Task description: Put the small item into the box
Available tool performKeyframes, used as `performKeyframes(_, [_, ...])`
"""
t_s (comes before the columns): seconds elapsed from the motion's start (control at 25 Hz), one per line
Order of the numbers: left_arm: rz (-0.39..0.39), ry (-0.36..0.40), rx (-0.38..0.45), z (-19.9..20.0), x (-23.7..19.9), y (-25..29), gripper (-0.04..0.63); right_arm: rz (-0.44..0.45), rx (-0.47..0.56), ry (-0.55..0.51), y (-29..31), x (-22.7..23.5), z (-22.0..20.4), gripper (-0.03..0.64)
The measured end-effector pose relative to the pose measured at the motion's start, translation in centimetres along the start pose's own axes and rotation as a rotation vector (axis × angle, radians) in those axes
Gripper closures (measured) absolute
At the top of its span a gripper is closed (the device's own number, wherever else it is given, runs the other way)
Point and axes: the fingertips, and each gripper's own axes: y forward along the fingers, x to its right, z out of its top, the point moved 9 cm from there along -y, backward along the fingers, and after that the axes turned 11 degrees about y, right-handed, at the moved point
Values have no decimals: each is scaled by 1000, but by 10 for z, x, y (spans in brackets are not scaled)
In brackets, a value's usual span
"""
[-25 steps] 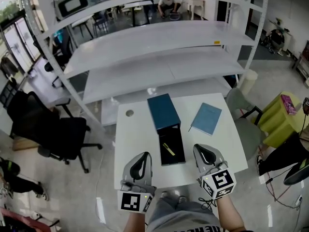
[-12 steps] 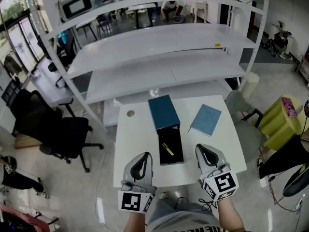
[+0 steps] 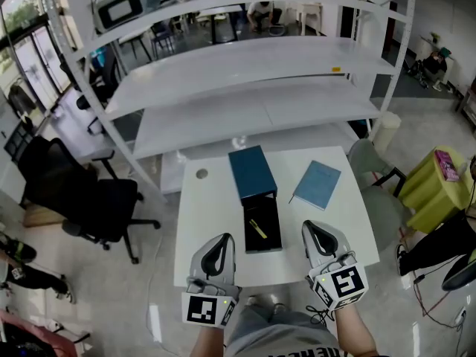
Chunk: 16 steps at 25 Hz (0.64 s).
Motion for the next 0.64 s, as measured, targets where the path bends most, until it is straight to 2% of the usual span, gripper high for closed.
performKeyframes(0.64, [18, -15, -15, -4, -2, 4, 584, 3, 11, -4, 4, 3, 3, 615])
